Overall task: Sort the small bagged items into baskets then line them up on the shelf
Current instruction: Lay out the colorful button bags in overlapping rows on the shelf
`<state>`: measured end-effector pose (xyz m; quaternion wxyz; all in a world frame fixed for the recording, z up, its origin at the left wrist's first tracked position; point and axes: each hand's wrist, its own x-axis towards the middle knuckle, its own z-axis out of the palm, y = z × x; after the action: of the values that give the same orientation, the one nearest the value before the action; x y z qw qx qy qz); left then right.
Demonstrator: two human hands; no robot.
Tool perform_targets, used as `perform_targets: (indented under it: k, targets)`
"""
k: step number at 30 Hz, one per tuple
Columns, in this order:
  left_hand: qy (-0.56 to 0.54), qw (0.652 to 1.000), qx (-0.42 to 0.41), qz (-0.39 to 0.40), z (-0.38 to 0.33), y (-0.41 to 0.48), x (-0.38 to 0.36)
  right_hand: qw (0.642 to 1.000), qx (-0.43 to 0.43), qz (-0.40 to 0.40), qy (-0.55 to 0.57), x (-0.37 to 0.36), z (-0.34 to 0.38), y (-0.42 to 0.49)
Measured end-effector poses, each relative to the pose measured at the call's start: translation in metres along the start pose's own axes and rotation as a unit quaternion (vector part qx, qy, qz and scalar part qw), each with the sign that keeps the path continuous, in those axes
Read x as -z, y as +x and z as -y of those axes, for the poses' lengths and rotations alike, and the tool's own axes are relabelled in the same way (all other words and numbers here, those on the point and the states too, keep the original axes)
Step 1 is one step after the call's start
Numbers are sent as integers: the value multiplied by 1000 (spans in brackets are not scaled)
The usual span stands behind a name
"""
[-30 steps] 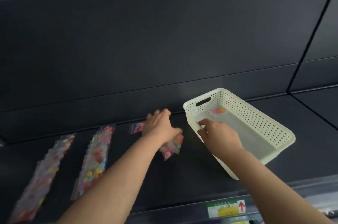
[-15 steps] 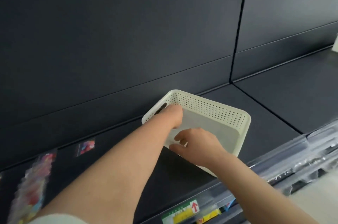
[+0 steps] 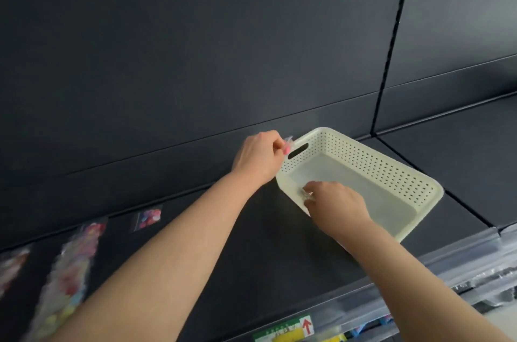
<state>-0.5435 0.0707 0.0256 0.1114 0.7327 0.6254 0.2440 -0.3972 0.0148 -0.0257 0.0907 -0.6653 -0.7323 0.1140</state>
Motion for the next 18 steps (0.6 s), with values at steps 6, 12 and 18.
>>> perform_targets:
  k: [6, 12, 18]
  targets:
    - [24, 996, 91, 5, 66, -53, 32, 986, 95, -133, -35, -10, 49, 4]
    - [-49, 980, 181, 60, 146, -122, 32, 978, 208, 10, 20, -62, 106, -1]
    - [-103, 966, 231, 50, 175, -157, 25, 964, 262, 44, 34, -93, 137, -15]
